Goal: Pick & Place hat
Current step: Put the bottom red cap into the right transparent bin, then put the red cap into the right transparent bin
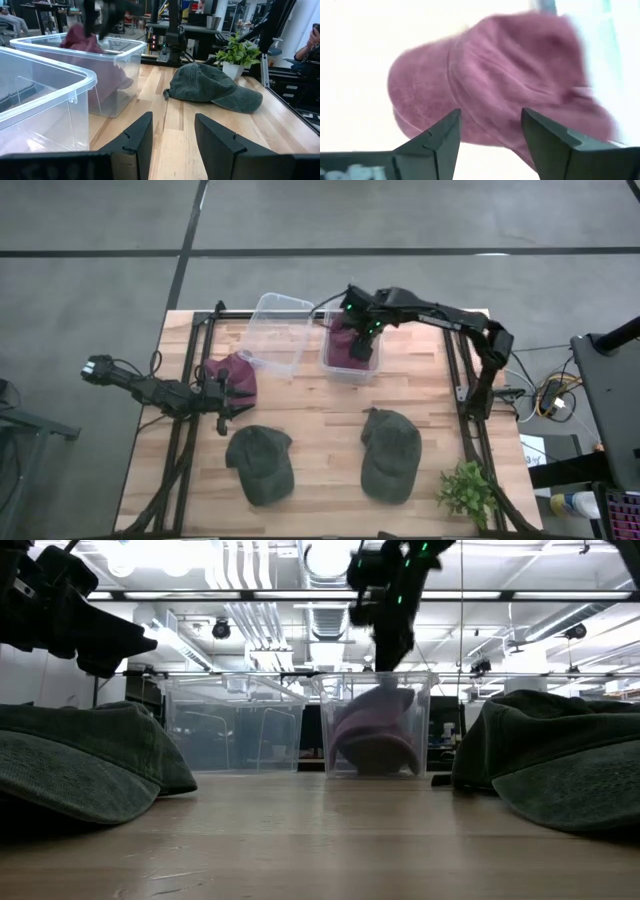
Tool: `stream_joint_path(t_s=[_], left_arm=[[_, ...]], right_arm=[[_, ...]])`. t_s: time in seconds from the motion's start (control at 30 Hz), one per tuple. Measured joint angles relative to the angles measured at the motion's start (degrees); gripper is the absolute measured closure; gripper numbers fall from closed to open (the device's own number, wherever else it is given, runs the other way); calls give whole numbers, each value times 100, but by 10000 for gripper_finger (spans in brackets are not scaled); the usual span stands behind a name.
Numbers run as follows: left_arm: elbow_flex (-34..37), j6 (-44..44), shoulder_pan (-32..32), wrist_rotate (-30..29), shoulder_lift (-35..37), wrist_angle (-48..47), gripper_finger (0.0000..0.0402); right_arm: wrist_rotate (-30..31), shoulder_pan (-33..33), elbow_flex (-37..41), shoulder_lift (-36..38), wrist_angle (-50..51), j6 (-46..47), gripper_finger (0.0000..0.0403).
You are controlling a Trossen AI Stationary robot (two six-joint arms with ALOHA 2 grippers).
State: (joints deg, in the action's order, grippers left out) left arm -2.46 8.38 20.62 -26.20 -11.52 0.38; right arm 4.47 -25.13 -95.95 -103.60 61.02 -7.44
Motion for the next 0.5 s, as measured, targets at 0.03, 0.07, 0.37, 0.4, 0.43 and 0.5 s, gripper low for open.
stream_joint_path(t_s=[0.03, 0.07, 0.37, 0.4, 0.43, 0.5], left_arm=[[0, 0, 0, 2, 0, 1, 262], [0, 0, 0, 2, -1, 0, 262], [0, 0, 0, 2, -1, 2, 262], [0, 0, 0, 2, -1, 2, 262], [0, 0, 0, 2, -1, 1, 262], [0, 0, 2, 2, -1, 2, 262]], right_arm=[[0, 16, -102, 105, 72, 2, 200], [2, 20, -199, 193, 142, 10, 200], [-7, 331, -897, 1068, 223, 115, 200], [-7, 389, -926, 1142, 224, 145, 200], [-8, 441, -959, 1204, 222, 204, 200], [-11, 561, -1027, 1303, 196, 415, 200]])
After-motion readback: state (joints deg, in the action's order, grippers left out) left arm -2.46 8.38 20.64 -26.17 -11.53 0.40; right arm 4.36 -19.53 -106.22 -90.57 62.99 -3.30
